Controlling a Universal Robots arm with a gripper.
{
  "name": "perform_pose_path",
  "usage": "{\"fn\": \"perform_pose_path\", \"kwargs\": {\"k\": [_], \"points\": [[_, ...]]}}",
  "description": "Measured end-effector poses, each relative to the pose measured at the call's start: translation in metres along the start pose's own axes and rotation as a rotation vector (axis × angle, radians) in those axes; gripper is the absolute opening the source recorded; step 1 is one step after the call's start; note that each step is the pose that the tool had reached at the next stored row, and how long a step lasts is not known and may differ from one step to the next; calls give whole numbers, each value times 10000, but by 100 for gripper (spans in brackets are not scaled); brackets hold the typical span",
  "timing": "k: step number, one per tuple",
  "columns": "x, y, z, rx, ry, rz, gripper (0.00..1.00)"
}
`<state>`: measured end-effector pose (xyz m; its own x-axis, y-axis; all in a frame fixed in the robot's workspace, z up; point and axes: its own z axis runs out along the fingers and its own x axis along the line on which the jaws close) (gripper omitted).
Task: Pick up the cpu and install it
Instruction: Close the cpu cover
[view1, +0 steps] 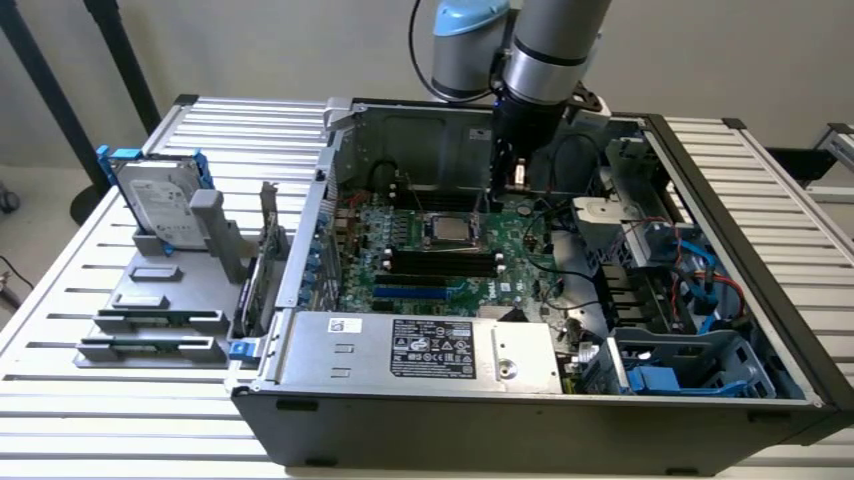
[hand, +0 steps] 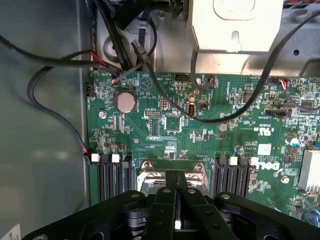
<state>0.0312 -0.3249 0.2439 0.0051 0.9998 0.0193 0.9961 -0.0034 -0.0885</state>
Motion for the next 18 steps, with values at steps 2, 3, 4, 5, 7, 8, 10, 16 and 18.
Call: {"fn": "perform_pose_path", "kwargs": {"k": [2, 3, 4, 5, 7, 8, 10, 16, 18], "points": [[-1, -45, 4, 25, 0, -1, 11], [-1, -65, 5, 37, -1, -1, 11], [-1, -86, 7, 51, 0, -1, 11], [-2, -106, 9, 65, 0, -1, 11], [-2, -147, 12, 101, -1, 0, 11], [-2, -166, 13, 121, -1, -1, 11], [-3, -202, 16, 168, -1, 0, 11], [-3, -302, 25, 423, -2, 0, 11], [-4, -335, 28, 570, -3, 2, 11]]}}
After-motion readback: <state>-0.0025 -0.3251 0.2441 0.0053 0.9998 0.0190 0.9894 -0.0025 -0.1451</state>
